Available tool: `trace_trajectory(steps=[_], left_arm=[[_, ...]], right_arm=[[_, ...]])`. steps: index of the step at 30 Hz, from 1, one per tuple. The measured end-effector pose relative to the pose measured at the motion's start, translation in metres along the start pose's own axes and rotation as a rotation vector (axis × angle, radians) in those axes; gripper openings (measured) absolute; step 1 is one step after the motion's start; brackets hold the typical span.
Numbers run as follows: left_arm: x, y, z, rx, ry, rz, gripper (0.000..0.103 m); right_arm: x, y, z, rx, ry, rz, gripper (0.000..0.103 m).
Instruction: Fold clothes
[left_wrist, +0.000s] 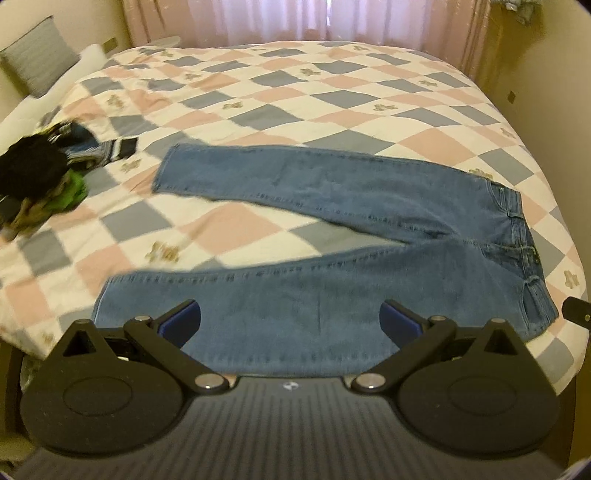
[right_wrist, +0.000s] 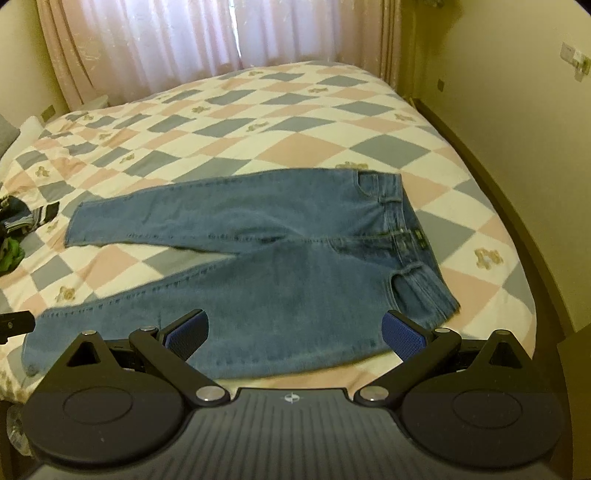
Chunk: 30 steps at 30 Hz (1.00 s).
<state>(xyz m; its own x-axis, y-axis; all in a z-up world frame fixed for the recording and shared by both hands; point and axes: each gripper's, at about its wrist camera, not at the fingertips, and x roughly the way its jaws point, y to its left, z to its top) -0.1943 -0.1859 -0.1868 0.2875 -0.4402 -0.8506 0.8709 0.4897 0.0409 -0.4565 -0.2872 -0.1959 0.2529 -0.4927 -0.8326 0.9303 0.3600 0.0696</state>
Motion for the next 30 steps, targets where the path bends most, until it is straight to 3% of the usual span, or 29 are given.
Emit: trace_trajectory(steps=[10,23,26,30], left_arm=[[0.085,0.02,0.096,0.031,0.065,-0.051,0.102],[0.224,0.033,0.163,0.07,0.186,-0.118,0.102],[0.263,0.035,0.171,0.09,0.17,-0.158,0.102],[0.325,0.04,0.188,0.157,0.124,-0.203,0.099]], right_arm=[[0.074,0.035,0.087,0.015,0.069,-0.068,0.103],[0.186,0.074,0.15,0.01,0.209,-0.136,0.103],[0.224,0.074,0.149,-0.006,0.215,-0.075,0.102],[0.273,0.056,0.143,-0.058,0.101,0.116,0.092]])
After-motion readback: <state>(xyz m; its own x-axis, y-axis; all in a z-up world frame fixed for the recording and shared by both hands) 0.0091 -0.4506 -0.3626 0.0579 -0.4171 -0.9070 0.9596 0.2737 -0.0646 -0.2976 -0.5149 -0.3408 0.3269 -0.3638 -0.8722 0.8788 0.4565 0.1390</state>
